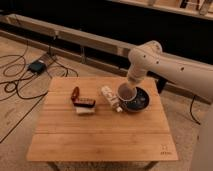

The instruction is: Place the ceramic cup in the ceramic bowl

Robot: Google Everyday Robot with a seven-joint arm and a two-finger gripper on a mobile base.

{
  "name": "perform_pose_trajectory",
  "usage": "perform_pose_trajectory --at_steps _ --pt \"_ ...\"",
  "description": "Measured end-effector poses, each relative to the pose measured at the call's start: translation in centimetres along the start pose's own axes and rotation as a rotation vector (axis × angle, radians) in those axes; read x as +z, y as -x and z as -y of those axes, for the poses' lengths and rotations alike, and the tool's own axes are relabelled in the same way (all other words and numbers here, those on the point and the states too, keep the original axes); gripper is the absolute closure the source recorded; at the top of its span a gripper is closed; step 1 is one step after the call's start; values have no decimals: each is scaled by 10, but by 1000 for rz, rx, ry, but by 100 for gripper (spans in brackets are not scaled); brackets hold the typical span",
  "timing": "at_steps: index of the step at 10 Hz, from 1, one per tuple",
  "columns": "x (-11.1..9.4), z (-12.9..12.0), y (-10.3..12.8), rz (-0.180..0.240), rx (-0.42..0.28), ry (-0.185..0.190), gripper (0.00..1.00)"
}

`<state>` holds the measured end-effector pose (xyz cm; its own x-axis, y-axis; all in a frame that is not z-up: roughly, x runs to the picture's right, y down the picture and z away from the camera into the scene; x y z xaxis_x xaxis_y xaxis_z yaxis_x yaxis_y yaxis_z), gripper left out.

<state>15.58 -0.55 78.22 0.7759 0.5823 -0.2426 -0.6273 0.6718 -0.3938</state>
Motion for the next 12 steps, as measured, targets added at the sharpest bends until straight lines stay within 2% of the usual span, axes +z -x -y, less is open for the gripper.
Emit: perform_pose_trajectory --at_steps 3,7,10,12 --pt "17 16 -13 2 74 39 100" --pt "45 35 -27 -19 164 132 100" --pt "61 40 -30 -36 198 206 100" --pt "70 43 -33 -54 200 236 97"
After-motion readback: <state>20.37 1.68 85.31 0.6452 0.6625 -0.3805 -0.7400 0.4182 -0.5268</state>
